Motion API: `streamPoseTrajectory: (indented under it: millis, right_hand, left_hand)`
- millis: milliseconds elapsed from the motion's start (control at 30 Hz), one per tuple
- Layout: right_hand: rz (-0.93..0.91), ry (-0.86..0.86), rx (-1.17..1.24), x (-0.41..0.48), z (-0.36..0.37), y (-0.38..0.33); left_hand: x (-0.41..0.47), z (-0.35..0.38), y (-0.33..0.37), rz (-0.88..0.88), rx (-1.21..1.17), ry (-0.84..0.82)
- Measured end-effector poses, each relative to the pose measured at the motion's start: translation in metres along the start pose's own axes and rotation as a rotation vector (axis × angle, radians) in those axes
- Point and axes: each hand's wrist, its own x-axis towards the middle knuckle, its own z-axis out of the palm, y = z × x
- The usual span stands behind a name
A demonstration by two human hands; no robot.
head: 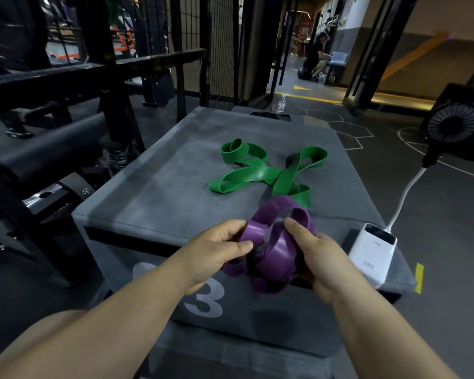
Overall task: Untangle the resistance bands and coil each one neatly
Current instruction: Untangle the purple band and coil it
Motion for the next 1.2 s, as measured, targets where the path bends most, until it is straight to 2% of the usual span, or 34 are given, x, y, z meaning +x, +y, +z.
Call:
streamPoseTrajectory:
  millis: [233,300,367,467,567,767,967,1067,1200]
  right_hand:
    - [0.023,-0.095,-0.157,-0.002,0.0,0.005]
    - [0.049,-0.136,-0.146,-0.002,-0.002,0.007]
    - [0.072,-0.141,-0.119,-0.001,-0.004,0.006]
    - [0.088,-0.119,-0.076,0.001,-0.009,0.003]
    - [0.102,-0.111,-0.075,0.0,-0.011,0.002]
    - [0.114,-0.109,-0.052,0.0,-0.008,0.003]
    - [0.192,-0.028,0.12,0.002,-0.012,-0.001]
    - [0.231,-0.012,0.172,0.007,-0.02,-0.002]
    - [0.273,-0.066,0.07,0.006,-0.013,0.004]
  left_hand:
    - [0.004,-0.001,0.007,0.003,-0.062,0.174]
    - [0.003,-0.002,0.008,-0.034,-0.219,0.121]
    - [0.0,-0.005,0.007,-0.039,-0.332,-0.015]
    - [-0.004,-0.007,0.003,-0.007,-0.159,-0.154]
    - [-0.004,-0.003,0.002,-0.031,-0.029,-0.137]
    - [0.0,0.002,0.005,-0.091,-0.031,0.0]
    - [-0.003,-0.001,0.005,-0.167,0.06,-0.149]
    - [-0.002,-0.002,0.004,-0.134,0.132,-0.107]
    - [0.003,0.0,0.001,-0.083,0.112,0.086]
